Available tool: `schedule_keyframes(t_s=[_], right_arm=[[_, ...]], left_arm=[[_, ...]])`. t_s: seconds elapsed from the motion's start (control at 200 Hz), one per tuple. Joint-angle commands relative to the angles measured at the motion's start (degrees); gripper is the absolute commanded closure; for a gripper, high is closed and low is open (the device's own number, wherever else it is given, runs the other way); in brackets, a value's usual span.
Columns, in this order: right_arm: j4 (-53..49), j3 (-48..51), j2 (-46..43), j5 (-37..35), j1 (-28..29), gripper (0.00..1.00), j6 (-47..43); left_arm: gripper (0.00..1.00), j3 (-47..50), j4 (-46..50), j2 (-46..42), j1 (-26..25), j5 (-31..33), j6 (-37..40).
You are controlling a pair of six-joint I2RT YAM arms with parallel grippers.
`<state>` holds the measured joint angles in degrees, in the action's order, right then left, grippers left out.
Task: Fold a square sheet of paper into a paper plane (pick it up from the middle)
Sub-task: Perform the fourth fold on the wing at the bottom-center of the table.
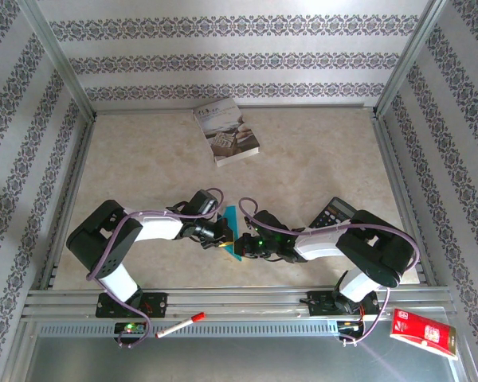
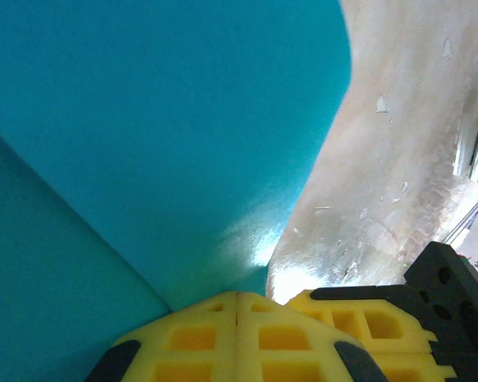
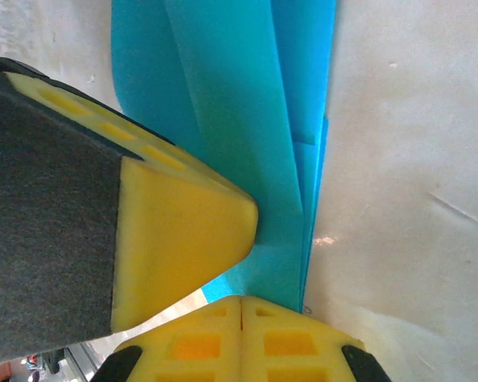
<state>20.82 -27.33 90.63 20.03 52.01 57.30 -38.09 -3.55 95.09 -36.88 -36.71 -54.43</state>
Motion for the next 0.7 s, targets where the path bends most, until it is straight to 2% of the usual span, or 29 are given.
schedule_keyframes(t_s=[0.0,0.205,0.525,0.694], right_arm=[[-16.1,2.0,3.2,-2.9,1.2,1.00,0.0],[-20.7,1.5,2.5,-3.6,1.2,1.00,-1.2],[-22.5,1.0,2.1,-4.0,1.2,1.00,-1.7],[-22.7,1.0,2.0,-4.0,1.2,1.00,-1.9]], left_arm=[[0.96,1.3,0.2,1.4,2.2,2.2,2.1],[0.97,-0.2,1.0,3.2,6.2,0.8,5.6],[0.96,-4.0,1.1,5.5,15.1,-2.4,9.0],[0.96,-7.5,2.7,7.9,18.8,-1.9,10.8]])
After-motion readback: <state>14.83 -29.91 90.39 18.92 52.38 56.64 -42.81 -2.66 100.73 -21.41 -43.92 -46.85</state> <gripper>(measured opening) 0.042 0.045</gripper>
